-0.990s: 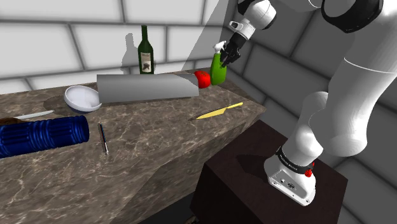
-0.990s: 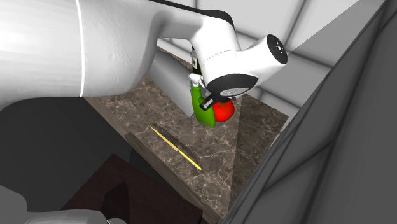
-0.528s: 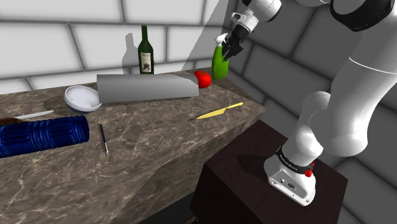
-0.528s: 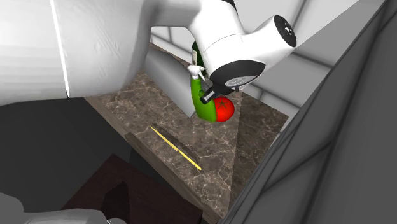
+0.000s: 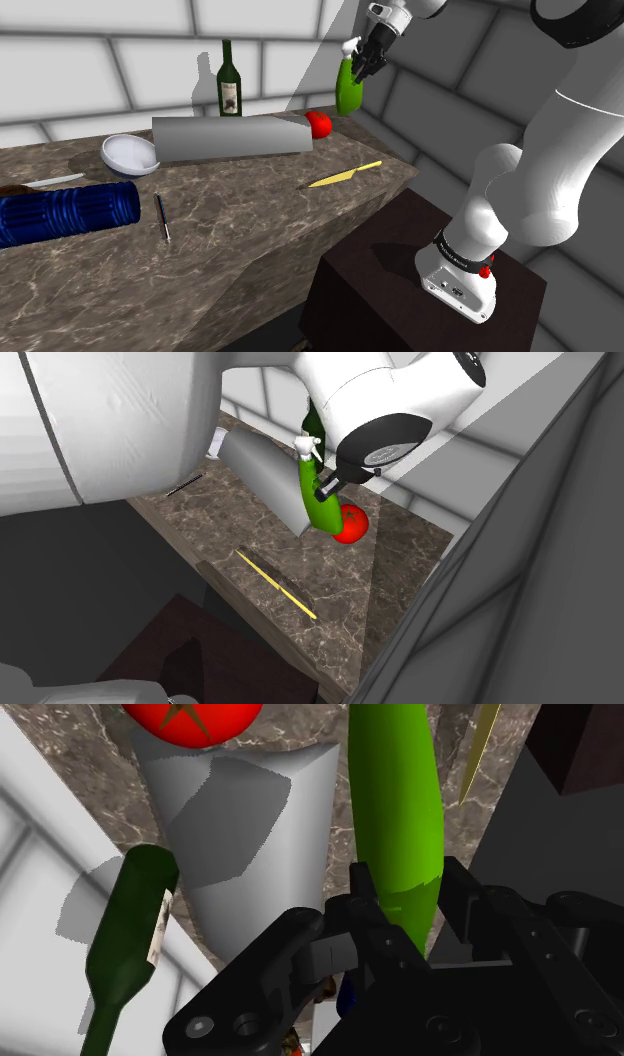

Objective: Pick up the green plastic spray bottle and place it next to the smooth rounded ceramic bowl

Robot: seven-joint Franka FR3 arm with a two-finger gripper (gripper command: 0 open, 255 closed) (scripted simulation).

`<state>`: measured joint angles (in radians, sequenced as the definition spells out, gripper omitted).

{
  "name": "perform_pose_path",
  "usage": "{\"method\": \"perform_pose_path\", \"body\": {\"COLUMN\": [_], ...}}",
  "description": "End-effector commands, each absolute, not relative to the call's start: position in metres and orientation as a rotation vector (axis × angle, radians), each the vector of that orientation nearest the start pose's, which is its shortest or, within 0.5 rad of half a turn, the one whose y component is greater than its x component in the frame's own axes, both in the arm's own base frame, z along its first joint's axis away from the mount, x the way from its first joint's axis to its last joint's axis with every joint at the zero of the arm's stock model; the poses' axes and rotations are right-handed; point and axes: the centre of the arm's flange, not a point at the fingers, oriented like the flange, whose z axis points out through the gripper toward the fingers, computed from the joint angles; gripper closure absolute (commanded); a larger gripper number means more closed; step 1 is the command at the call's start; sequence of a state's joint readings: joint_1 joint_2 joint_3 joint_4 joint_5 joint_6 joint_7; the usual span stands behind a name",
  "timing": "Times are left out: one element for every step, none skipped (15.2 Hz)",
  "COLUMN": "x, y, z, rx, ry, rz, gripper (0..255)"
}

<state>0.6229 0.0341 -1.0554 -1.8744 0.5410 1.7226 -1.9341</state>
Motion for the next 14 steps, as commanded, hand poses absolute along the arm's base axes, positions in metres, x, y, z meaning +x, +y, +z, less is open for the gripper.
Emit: {"method": "perform_pose_path", "body": {"x": [0.523,0.523,0.523,0.523,0.523,0.523,0.523,0.523,0.523,0.523,0.523,0.523,0.523,0.523], "y": [-0.182,-0.182,-0.182,-0.182,-0.182,-0.182,-0.182,-0.182,-0.182,-0.182,-0.182,-0.182,-0.182,-0.182], "z": [0.507,0.512,0.517,0.522,0.528,0.533,0.538,0.543,0.549,0.554,0.559,0.565,0.570,0.575], "rx": [-2.129,-2.129,-2.129,-2.129,-2.129,-2.129,-2.129,-2.129,-2.129,-2.129,-2.129,-2.129,-2.129,-2.129], "ry": [-1.739,-1.739,-1.739,-1.739,-1.739,-1.739,-1.739,-1.739,-1.739,-1.739,-1.739,-1.739,-1.739,-1.739], "rz": [-0.560,-0.560,-0.560,-0.560,-0.560,-0.560,-0.560,-0.560,-0.560,-0.560,-0.560,-0.560,-0.560,-0.560], "gripper": [255,255,255,255,255,255,255,255,255,255,255,255,255,255]}}
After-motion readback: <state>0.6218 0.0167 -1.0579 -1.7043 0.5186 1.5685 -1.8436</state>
